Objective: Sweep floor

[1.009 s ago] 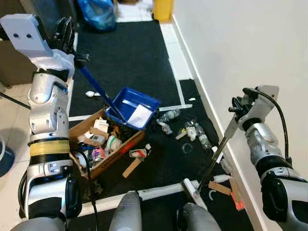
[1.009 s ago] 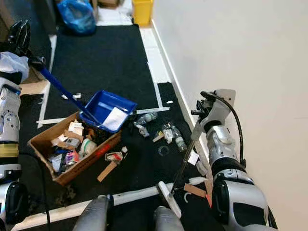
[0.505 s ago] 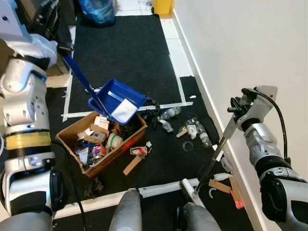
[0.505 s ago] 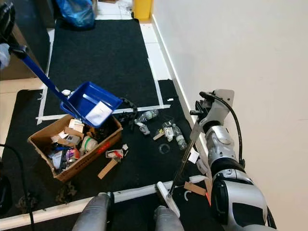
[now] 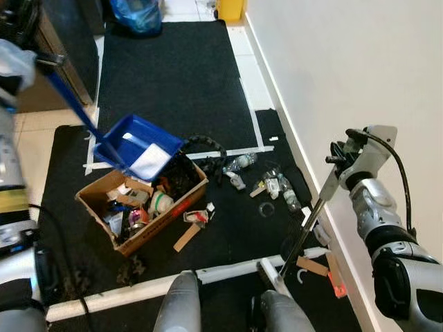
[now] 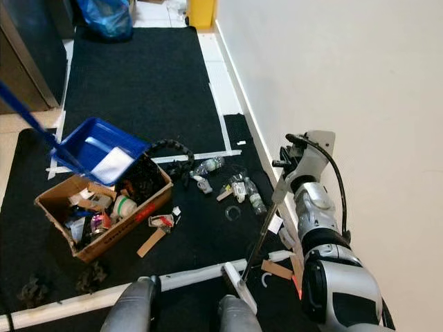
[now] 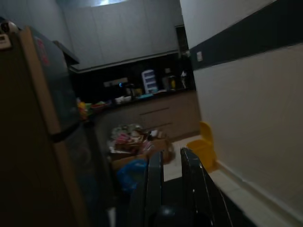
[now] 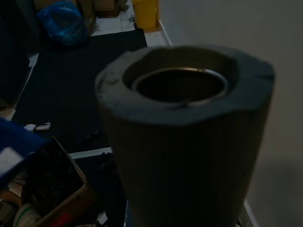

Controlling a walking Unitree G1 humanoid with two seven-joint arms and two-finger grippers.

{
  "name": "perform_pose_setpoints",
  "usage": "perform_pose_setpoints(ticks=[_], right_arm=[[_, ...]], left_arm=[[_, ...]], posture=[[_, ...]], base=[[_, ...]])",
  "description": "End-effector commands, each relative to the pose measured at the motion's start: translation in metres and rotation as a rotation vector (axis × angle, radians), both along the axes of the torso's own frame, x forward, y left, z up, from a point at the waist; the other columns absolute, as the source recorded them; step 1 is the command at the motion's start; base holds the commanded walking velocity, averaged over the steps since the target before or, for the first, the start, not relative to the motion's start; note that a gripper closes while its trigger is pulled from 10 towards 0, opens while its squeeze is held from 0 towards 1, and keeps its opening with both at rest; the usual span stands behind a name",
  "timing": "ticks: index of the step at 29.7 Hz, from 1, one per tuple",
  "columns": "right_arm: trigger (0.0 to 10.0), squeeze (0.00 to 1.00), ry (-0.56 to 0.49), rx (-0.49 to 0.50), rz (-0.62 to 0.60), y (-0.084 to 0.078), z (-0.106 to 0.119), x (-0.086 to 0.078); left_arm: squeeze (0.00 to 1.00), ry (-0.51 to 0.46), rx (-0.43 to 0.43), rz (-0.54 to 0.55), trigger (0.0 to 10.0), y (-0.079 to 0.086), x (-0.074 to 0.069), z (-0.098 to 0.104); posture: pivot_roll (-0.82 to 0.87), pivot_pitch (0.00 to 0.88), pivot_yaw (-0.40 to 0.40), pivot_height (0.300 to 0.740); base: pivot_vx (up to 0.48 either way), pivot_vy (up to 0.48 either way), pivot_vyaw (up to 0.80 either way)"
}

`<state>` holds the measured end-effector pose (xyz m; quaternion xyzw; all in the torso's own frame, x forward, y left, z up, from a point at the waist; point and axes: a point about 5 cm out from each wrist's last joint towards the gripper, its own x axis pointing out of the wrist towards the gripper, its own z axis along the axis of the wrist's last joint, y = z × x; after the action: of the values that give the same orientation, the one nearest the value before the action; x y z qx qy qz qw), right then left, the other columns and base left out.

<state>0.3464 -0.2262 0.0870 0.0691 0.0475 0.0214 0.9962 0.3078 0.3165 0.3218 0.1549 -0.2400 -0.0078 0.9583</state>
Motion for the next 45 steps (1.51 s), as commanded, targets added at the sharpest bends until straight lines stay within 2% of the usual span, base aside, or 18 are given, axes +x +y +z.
perform_pose_setpoints(ticks=[1,8,12,16,26,35,38,39,43,45], right_arm=[[10.0,0.00,0.010,-0.013,-0.001,-0.003,0.001,0.001],[10.0,0.00,0.023,-0.019,0.001,-0.002,0.000,0.001],[10.0,0.00,0.026,-0.019,-0.001,-0.002,-0.001,0.000],[10.0,0.00,0.031,-0.019,-0.004,-0.002,-0.001,0.000],[10.0,0.00,0.037,-0.021,-0.011,-0.004,-0.002,0.000],[10.0,0.00,0.039,-0.021,-0.013,-0.004,-0.002,0.000],[10.0,0.00,0.043,-0.021,-0.013,-0.003,-0.003,-0.001],[10.0,0.00,0.045,-0.020,-0.014,-0.003,-0.003,-0.001],[10.0,0.00,0.045,-0.018,-0.015,-0.003,-0.004,-0.001],[10.0,0.00,0.045,-0.015,-0.017,-0.002,-0.004,-0.001]], left_arm=[[0.00,-0.049,0.047,0.015,10.0,0.007,-0.010,0.018],[0.00,0.011,0.112,-0.122,10.0,0.007,-0.023,0.033],[0.00,0.039,0.119,-0.153,10.0,0.008,-0.025,0.032],[0.00,0.120,0.153,-0.249,10.0,0.000,-0.026,0.022],[0.00,0.208,0.248,-0.272,10.0,0.000,-0.028,0.019],[0.00,0.215,0.328,-0.266,10.0,-0.002,-0.028,0.027],[0.00,0.261,0.443,-0.310,10.0,-0.015,-0.025,0.017],[0.00,0.299,0.501,-0.374,10.0,-0.027,-0.024,0.008],[0.00,0.321,0.541,-0.413,10.0,-0.035,-0.023,0.003],[0.00,0.347,0.596,-0.423,10.0,-0.038,-0.021,-0.001]], posture=[[0.22,0.079,-0.095,0.740],[0.23,0.075,-0.098,0.740],[0.23,0.076,-0.096,0.740],[0.24,0.075,-0.095,0.740],[0.23,0.069,-0.098,0.740],[0.23,0.066,-0.095,0.740],[0.23,0.067,-0.094,0.740],[0.23,0.067,-0.094,0.740],[0.24,0.067,-0.092,0.740],[0.23,0.067,-0.089,0.740]], base=[[0.000,0.000,0.00],[0.000,0.000,0.00],[0.000,0.000,0.00],[0.000,0.000,0.00],[0.000,0.000,0.00],[0.000,0.000,0.00],[0.000,0.000,0.00],[0.000,0.000,0.00],[0.000,0.000,0.00],[0.000,0.000,0.00]])
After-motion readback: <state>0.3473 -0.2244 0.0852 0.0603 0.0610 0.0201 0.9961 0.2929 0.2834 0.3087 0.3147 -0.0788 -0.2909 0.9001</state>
